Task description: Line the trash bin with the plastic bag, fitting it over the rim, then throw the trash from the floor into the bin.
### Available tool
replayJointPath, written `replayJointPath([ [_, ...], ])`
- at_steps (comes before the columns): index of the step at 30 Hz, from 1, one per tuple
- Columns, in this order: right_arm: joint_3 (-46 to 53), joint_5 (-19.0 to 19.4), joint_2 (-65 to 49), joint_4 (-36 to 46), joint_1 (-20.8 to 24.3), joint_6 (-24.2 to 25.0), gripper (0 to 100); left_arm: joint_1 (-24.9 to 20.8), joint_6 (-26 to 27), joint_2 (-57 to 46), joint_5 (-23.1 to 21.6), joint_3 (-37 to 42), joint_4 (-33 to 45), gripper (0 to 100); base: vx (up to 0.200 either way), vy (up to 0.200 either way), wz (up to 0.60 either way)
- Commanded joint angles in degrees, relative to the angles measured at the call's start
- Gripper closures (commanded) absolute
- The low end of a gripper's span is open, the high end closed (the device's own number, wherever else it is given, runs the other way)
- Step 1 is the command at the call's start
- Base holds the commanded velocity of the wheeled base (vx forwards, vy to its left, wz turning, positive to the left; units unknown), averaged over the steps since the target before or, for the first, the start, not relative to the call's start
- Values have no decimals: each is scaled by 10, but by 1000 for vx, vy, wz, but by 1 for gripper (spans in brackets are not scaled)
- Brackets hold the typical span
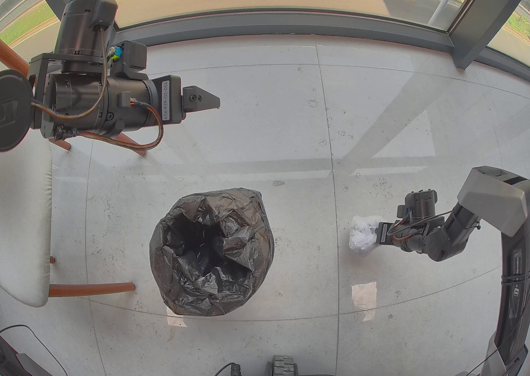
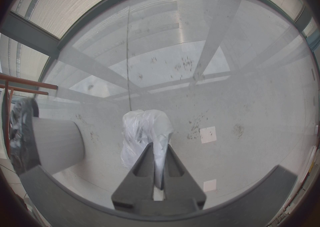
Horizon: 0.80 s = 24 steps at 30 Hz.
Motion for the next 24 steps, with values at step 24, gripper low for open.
replayJointPath([
  [24, 22, 81, -499, 404, 249, 176, 100, -109, -3, -45, -3, 11, -1, 0, 0, 200, 0],
])
